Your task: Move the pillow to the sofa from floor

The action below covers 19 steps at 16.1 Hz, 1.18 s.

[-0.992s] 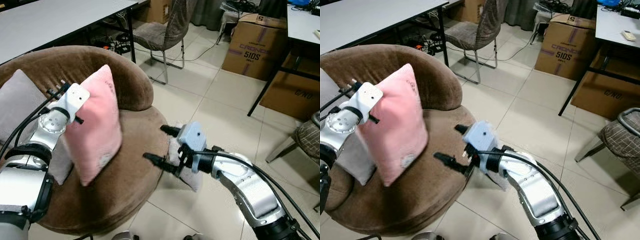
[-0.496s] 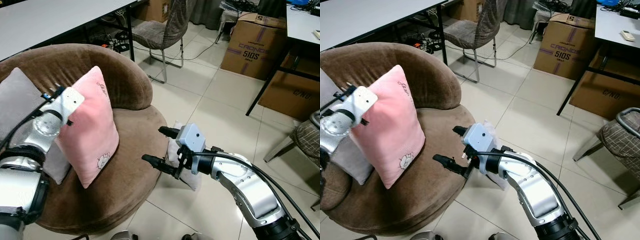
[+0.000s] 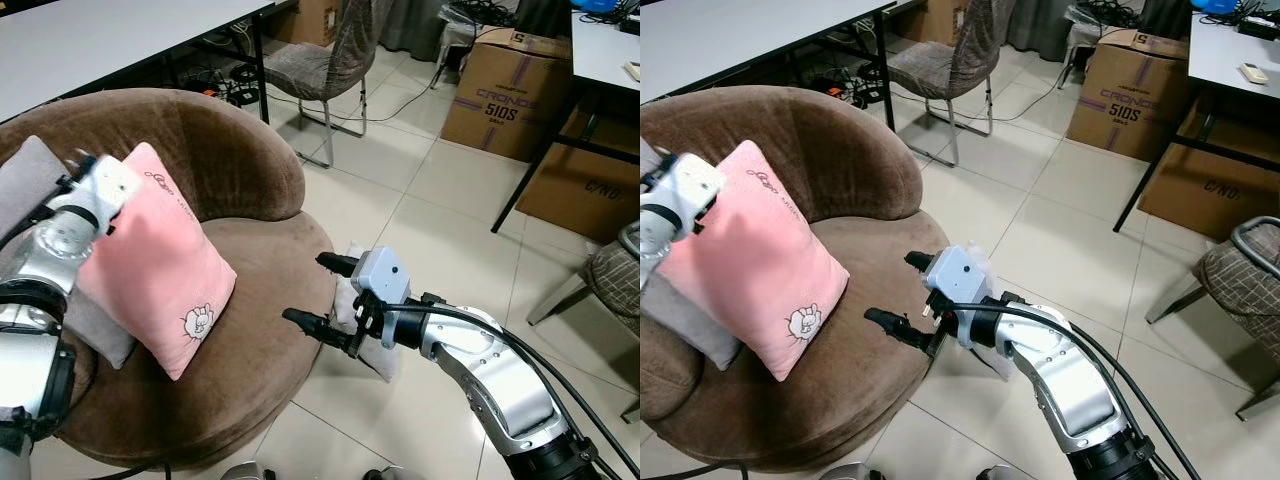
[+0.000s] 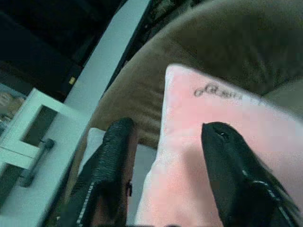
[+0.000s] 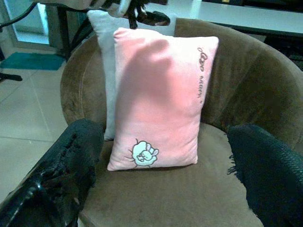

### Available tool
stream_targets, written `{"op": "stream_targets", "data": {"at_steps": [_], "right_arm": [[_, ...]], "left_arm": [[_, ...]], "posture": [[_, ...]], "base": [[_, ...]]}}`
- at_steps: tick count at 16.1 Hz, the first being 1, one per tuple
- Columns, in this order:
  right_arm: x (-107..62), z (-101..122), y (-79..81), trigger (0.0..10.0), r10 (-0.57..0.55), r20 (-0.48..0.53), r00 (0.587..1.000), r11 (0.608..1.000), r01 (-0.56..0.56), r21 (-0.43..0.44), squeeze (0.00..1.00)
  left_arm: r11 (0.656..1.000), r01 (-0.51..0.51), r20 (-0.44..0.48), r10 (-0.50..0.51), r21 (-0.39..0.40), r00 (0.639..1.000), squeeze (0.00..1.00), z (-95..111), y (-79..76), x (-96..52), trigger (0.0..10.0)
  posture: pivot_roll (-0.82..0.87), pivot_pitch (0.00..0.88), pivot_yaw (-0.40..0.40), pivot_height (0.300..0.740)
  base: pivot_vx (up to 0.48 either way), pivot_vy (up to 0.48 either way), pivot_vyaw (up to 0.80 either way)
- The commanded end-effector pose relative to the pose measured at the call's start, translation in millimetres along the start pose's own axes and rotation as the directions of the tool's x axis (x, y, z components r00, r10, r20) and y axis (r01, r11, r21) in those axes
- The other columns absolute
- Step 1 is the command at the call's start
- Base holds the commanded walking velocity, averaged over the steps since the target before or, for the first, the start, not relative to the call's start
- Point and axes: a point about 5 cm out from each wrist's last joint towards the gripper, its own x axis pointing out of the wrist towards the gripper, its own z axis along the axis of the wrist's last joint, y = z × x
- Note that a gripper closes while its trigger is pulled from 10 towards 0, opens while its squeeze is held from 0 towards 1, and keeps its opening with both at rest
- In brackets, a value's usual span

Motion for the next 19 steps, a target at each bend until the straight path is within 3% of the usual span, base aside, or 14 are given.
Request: {"op": "stream_targets", "data": {"at_steps": [1, 2, 3, 4, 6, 7, 8, 9, 11, 12, 13, 14, 16, 19], "right_arm": [[-5.6, -3, -6.5, 10.0, -0.066, -0.009, 0.998, 0.998, 0.066, 0.007, 0.0], [-10.8, -6, -12.3, 10.0, -0.146, -0.024, 0.989, 0.989, 0.146, 0.016, 0.0], [-17.2, -9, -19.5, 10.0, -0.239, -0.041, 0.97, 0.97, 0.24, 0.033, 0.0], [-27.6, -12, -25.7, 10.0, -0.328, -0.062, 0.943, 0.941, 0.332, 0.063, 0.0], [-48.1, -17, -32.3, 10.0, -0.451, -0.09, 0.888, 0.889, 0.456, 0.048, 0.0], [-54.9, -18, -36.5, 10.0, -0.51, -0.091, 0.855, 0.855, 0.516, 0.057, 0.0], [-65.1, -21, -45.6, 10.0, -0.644, -0.109, 0.757, 0.754, 0.652, 0.078, 0.0], [-71.3, -25, -48.6, 10.0, -0.706, -0.133, 0.696, 0.691, 0.718, 0.085, 0.0], [-73.1, -30, -42.8, 10.0, -0.718, -0.163, 0.677, 0.677, 0.733, 0.063, 0.0], [-73.9, -31, -43.1, 10.0, -0.733, -0.164, 0.66, 0.659, 0.749, 0.066, 0.0], [-75.0, -32, -43.8, 10.0, -0.745, -0.168, 0.646, 0.644, 0.762, 0.069, 0.0], [-79.6, -35, -45.9, 10.0, -0.786, -0.177, 0.592, 0.589, 0.805, 0.078, 0.0], [-83.6, -38, -47.3, 10.0, -0.812, -0.193, 0.55, 0.543, 0.834, 0.096, 0.0], [-78.1, -39, -47.1, 10.0, -0.789, -0.192, 0.583, 0.583, 0.81, 0.067, 0.0]], "left_arm": [[0.987, 0.019, 0.077, -0.007, -0.159, 0.997, 1.0, 13, 0.7, 2.4, 10.0], [0.945, 0.068, 0.123, -0.029, -0.321, 0.992, 1.0, 17, -7.1, 3.4, 10.0], [0.876, 0.159, 0.172, -0.089, -0.455, 0.981, 1.0, 19, -22.4, 4.0, 10.0], [0.819, 0.247, 0.238, -0.14, -0.517, 0.961, 0.79, 24, -44.0, 2.9, 10.0], [0.774, 0.339, 0.358, -0.157, -0.534, 0.921, 0.67, 36, -76.0, -6.6, 10.0], [0.758, 0.327, 0.365, -0.126, -0.565, 0.923, 0.66, 39, -83.4, -9.7, 10.0], [0.718, 0.314, 0.361, -0.093, -0.621, 0.928, 0.65, 42, -93.7, -16.2, 10.0], [0.714, 0.318, 0.364, -0.095, -0.624, 0.927, 0.66, 46, -104.4, -25.8, 10.0], [0.719, 0.312, 0.355, -0.096, -0.622, 0.93, 0.67, 50, -118.5, -51.6, 10.0], [0.7, 0.288, 0.332, -0.077, -0.653, 0.94, 0.66, 49, -119.5, -59.2, 10.0], [0.707, 0.281, 0.324, -0.078, -0.649, 0.943, 0.66, 47, -121.5, -66.0, 10.0], [0.742, 0.265, 0.294, -0.095, -0.615, 0.951, 0.66, 42, -126.2, -84.0, 10.0], [0.76, 0.252, 0.263, -0.11, -0.599, 0.958, 0.66, 39, -130.6, -93.6, 10.0], [0.77, 0.222, 0.218, -0.111, -0.599, 0.97, 0.66, 41, -137.9, -101.1, 10.0]], "posture": [[-0.05, 0.0, 0.0, 0.74], [-0.04, 0.0, -0.003, 0.74], [-0.02, 0.0, -0.018, 0.74], [-0.01, 0.0, -0.029, 0.74], [0.01, 0.0, -0.045, 0.74], [0.02, 0.0, -0.044, 0.74], [0.02, 0.0, -0.038, 0.74], [0.01, 0.0, -0.027, 0.74], [0.01, 0.0, -0.009, 0.74], [0.01, 0.0, -0.001, 0.74], [0.0, 0.0, 0.006, 0.74], [0.01, 0.0, 0.009, 0.74], [0.01, 0.0, 0.007, 0.74], [0.01, 0.0, -0.001, 0.74]], "base": [[0.0, 0.0, 0.0], [0.0, 0.0, 0.0], [0.0, 0.0, 0.0], [0.0, 0.0, 0.0], [0.0, 0.0, 0.0], [0.0, 0.0, 0.0], [0.0, 0.0, 0.0], [0.0, 0.0, 0.0], [0.0, -0.352, 0.0], [0.0, -0.48, 0.0], [0.0, -0.48, 0.0], [0.0, -0.48, 0.0], [0.0, -0.48, 0.0], [0.0, -0.48, 0.0]]}}
